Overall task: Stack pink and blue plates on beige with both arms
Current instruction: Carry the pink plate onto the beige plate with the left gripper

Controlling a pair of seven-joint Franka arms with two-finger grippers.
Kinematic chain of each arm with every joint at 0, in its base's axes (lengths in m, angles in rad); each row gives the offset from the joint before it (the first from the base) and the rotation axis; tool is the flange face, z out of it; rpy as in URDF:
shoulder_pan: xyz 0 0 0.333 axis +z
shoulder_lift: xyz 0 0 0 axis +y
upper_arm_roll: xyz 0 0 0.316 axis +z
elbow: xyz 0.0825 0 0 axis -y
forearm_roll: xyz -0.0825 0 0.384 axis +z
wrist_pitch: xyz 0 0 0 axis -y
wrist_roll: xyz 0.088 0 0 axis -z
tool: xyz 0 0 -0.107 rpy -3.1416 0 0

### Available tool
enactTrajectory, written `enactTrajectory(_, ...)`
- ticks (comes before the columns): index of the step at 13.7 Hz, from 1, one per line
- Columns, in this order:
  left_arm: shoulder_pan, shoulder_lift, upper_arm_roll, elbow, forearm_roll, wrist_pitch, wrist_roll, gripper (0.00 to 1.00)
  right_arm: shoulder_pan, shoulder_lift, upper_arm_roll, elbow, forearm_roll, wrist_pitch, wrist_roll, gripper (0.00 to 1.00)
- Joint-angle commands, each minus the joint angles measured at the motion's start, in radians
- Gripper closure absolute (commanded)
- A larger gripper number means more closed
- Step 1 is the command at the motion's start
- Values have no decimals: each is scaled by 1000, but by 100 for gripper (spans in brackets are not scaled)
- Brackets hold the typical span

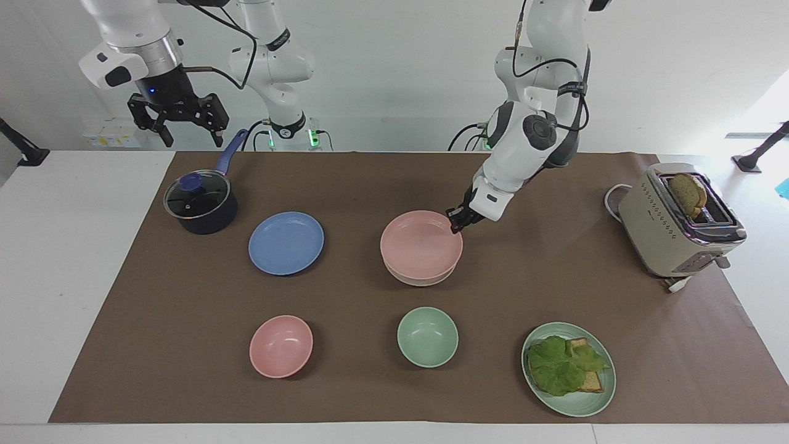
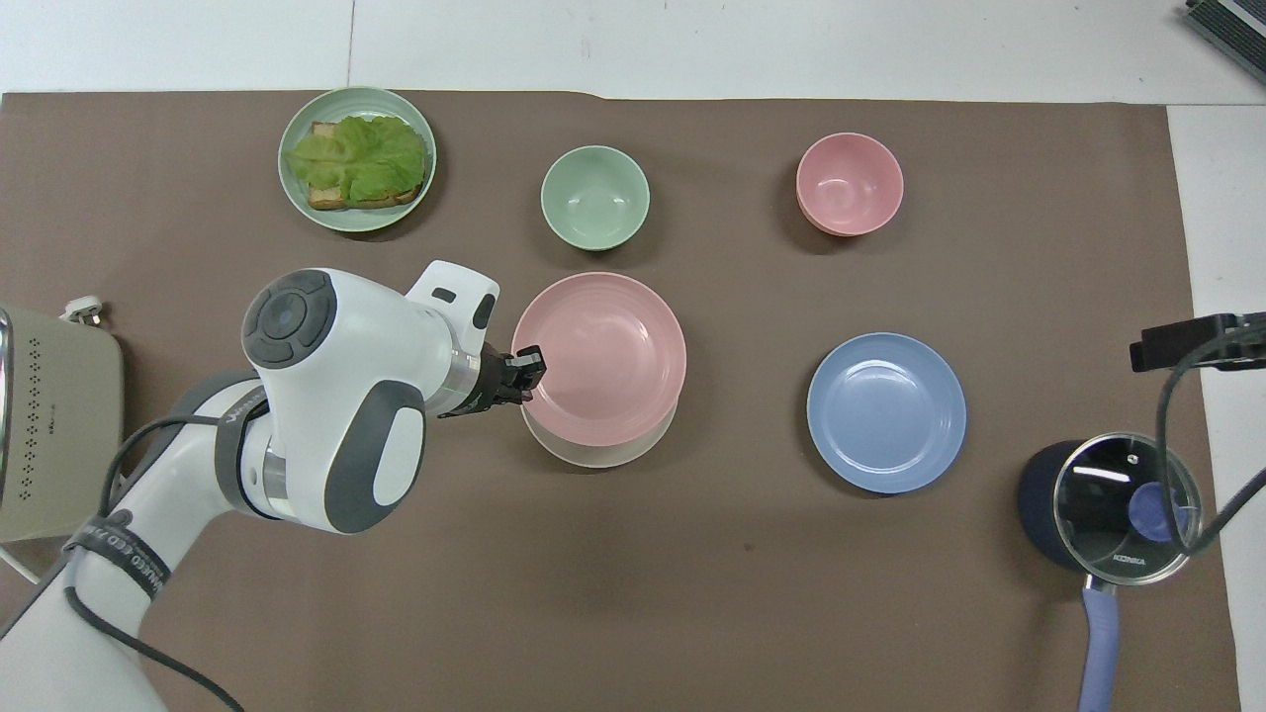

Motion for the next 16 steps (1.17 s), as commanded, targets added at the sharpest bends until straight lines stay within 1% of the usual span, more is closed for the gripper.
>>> enactTrajectory(1,-21,3,18,-46,-23,59,-1,100,-3,-21,6,-50,8,35,5,0)
enactTrajectory(3,-17,-8,19,-68,-23,59,-2,100,-3,-21,4,-52,22,40,5,0)
enactTrajectory(7,-21,-9,21,-73,-23,53,-5,100,-3,-21,6,-58,27,40,5,0)
enactTrajectory(8,-21,-9,21,-71,-23,51,-1,95,-3,-21,4,-59,28,40,5,0)
enactTrajectory(9,-15,-8,21,-70,-23,48,7,44,-5,-21,4,-61,28,40,3,0)
enactTrajectory(10,-14,-8,21,-68,-23,48,5,0,-6,-21,4,-70,28,41,0,0)
enactTrajectory(13,-14,-5,22,-59,-23,41,5,0,-8,-20,6,-87,30,44,-3,0)
enactTrajectory(14,-12,-3,25,-48,-18,27,4,0,-8,-21,4,-104,48,66,-5,0)
enactTrajectory(16,15,-11,36,13,17,-65,5,0,-14,-21,4,-130,80,95,-6,0)
